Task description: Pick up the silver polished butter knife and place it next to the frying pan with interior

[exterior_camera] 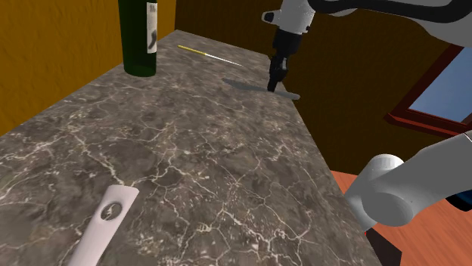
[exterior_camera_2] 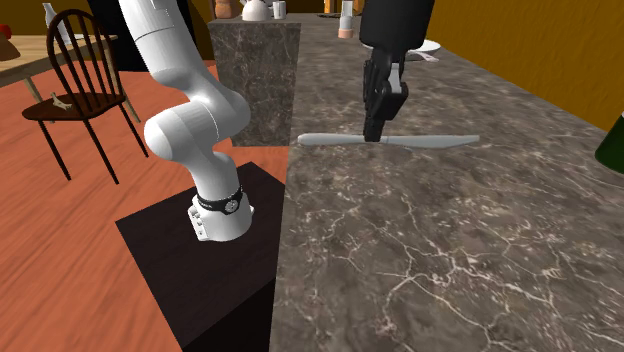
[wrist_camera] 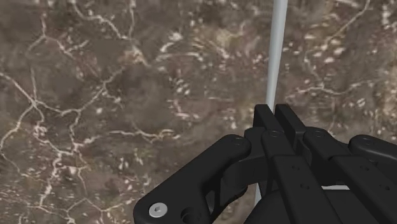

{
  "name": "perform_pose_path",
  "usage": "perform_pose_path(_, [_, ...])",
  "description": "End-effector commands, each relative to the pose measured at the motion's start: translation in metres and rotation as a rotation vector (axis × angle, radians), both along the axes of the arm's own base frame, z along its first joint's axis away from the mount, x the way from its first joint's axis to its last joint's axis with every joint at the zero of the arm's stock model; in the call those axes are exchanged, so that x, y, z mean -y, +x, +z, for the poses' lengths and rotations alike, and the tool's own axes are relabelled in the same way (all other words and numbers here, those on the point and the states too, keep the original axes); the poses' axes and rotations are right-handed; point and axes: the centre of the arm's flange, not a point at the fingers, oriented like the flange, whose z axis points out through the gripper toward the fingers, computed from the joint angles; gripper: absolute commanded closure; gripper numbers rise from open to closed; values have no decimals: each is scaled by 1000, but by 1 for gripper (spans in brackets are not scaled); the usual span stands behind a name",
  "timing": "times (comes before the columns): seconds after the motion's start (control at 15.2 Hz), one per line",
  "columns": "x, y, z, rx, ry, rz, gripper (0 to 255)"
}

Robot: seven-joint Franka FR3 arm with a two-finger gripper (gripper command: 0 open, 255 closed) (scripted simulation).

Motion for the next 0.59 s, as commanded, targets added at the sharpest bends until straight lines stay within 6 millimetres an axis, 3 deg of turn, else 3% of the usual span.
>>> perform_pose_path(0.0, [1,1,10,-1,0,0,255])
perform_pose_path(0.53, [1,1,52,-1,0,0,255])
